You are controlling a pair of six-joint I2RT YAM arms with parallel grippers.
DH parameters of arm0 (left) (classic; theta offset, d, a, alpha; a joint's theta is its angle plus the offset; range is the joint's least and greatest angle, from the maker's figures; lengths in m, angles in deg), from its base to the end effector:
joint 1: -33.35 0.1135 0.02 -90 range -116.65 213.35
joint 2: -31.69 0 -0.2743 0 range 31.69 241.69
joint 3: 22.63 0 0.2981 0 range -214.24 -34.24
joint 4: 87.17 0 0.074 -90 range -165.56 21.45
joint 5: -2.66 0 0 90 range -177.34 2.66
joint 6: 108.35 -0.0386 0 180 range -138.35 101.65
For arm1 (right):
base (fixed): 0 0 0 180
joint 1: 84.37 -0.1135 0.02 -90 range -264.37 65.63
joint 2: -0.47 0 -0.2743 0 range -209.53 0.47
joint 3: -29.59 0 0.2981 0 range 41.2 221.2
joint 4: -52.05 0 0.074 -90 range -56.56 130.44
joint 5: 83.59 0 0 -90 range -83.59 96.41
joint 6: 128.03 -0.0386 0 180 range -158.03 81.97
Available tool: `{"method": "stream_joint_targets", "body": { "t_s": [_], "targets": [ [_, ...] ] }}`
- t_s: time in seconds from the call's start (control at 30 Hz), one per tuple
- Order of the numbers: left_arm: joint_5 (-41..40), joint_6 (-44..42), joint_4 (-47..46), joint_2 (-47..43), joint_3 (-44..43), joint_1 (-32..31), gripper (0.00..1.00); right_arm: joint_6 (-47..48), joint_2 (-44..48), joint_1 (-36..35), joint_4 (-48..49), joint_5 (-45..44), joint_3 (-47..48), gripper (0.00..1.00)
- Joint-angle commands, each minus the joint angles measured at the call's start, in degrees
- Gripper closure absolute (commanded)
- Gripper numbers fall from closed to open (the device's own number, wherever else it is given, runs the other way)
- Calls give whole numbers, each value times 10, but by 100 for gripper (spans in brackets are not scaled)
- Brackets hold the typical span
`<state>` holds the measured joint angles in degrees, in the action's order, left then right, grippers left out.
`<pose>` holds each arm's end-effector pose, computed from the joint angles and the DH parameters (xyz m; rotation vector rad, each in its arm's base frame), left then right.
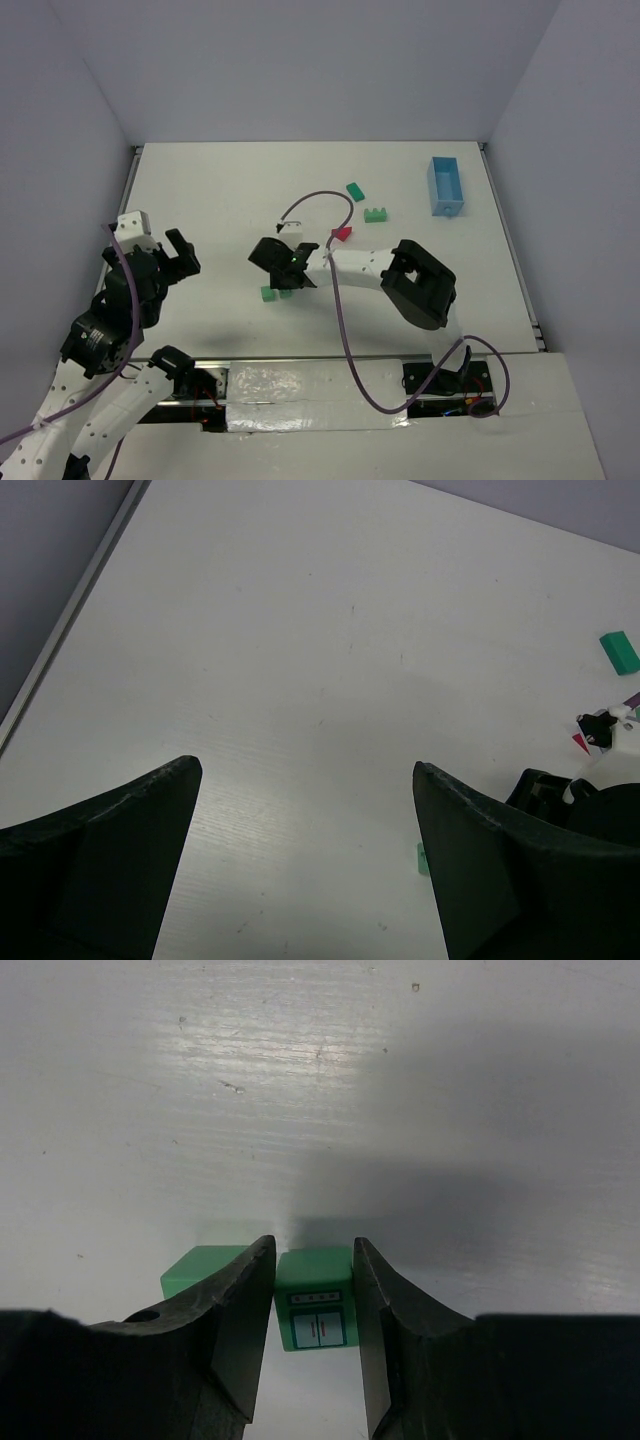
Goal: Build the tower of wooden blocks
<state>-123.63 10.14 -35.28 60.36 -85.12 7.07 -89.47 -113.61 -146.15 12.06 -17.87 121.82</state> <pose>0.1239 -0.0357 0.3784 -0.4562 1.7662 -0.0759 0.2316 0.3979 0.1567 -0.0915 2.5176 0.2290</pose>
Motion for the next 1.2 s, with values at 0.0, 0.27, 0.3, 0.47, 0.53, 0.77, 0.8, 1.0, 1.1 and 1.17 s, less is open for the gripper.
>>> {"method": "stream_joint_targets", "body": {
  "t_s": [0.0, 0.27, 0.3, 0.47, 0.53, 0.77, 0.8, 1.0, 1.1, 1.17],
  "targets": [
    [-8, -5, -18, -6, -1, 2, 1, -18, -10, -9, -1, -12, 24, 57],
    [-8, -5, -18, -8, 0, 3, 0, -29, -8, -12, -11, -17, 26, 40],
    [-8, -5, -18, -8, 0, 2, 0, -30, -4, -12, -10, -17, 25, 38],
    [-7, -6, -19, -8, 0, 3, 0, -37, 23, -12, -11, -29, 16, 36],
    [-6, -6, -19, -7, 1, 3, 0, -41, 42, -12, -10, -38, 9, 35],
    [-4, -6, -20, -5, 1, 3, 0, -18, 91, -25, 38, -27, -32, 0],
    [-5, -6, -20, -5, 0, 3, 1, 4, 84, -26, 52, -12, -28, 0],
    [-5, -6, -19, -5, 1, 3, 1, 27, 8, -43, -4, 6, 51, 0],
    [-6, -6, -19, -5, 0, 2, 0, 13, -27, -50, -68, -23, 105, 0],
    [-5, -6, -19, -5, 1, 2, 1, -6, -41, -53, -109, -43, 131, 0]
  ]
}}
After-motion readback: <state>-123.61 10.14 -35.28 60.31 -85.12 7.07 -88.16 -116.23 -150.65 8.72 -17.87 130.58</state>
